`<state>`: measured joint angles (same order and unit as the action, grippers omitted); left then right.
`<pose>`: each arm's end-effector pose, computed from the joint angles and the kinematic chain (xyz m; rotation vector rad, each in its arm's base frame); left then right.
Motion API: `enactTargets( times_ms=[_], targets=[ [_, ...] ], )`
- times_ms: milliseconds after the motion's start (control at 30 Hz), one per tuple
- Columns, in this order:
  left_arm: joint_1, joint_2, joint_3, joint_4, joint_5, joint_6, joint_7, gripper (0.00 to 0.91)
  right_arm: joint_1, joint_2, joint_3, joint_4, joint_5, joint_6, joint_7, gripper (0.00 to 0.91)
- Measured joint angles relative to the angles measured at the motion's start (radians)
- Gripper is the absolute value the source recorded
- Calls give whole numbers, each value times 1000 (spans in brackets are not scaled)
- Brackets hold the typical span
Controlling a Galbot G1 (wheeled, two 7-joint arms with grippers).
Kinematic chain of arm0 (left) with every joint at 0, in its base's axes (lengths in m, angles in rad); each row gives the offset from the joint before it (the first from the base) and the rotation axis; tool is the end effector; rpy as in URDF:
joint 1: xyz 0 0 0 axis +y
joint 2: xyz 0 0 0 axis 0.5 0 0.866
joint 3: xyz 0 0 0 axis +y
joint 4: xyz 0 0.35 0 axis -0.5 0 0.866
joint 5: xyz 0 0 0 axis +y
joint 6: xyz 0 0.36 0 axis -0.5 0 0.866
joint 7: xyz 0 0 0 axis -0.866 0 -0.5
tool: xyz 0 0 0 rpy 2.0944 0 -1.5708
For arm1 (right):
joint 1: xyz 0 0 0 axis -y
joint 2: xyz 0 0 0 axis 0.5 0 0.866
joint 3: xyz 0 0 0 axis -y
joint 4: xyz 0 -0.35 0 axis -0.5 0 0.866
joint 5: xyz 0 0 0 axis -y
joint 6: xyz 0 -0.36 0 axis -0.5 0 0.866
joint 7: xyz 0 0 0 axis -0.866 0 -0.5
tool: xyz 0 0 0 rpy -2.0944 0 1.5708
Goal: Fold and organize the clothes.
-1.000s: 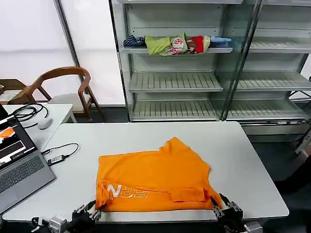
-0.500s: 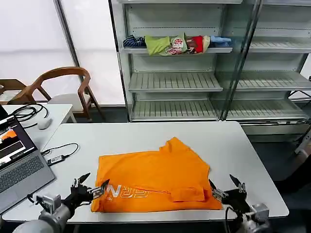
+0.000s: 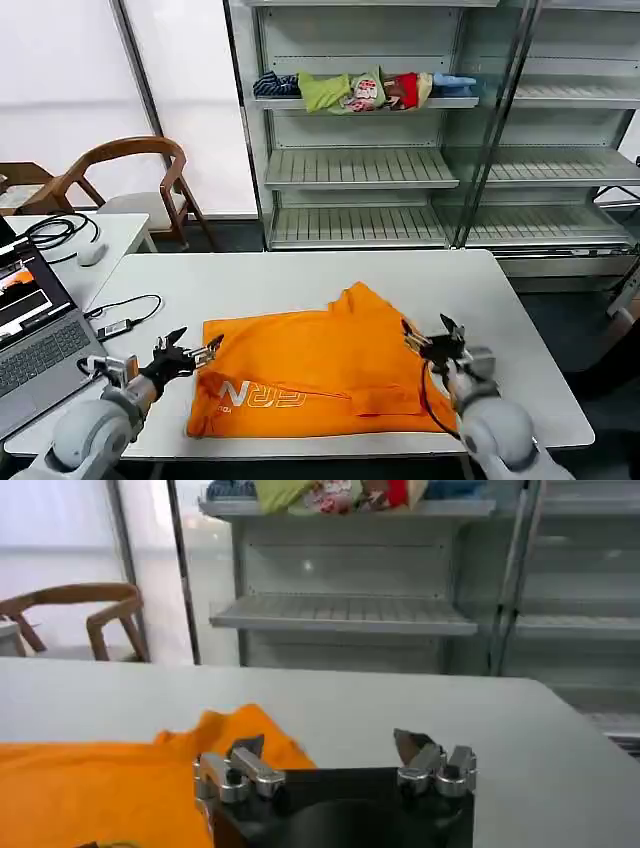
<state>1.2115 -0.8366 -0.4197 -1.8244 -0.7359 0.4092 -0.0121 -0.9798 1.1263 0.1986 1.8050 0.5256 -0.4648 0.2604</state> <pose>0.3064 0.1472 -0.2708 -0.3231 -2.6714 -0.0249 0.3505 -0.0136 -0.2656 0.2205 -2.7993 0.0474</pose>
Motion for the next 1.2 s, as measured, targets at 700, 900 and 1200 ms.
enactTargets(
  times_ms=[700,900,1200],
  targets=[
    [-233,-11,145,239,-6,23,27,907,394,237,-161,-514,-64,-16,-26,907],
    [-241,-6,147,249,-8,32,42,907,423,270,-171,-590,-78,-15,-38,907],
    [-239,-14,148,262,-3,31,47,907,448,284,-173,-646,-79,-17,-42,907]
  ],
)
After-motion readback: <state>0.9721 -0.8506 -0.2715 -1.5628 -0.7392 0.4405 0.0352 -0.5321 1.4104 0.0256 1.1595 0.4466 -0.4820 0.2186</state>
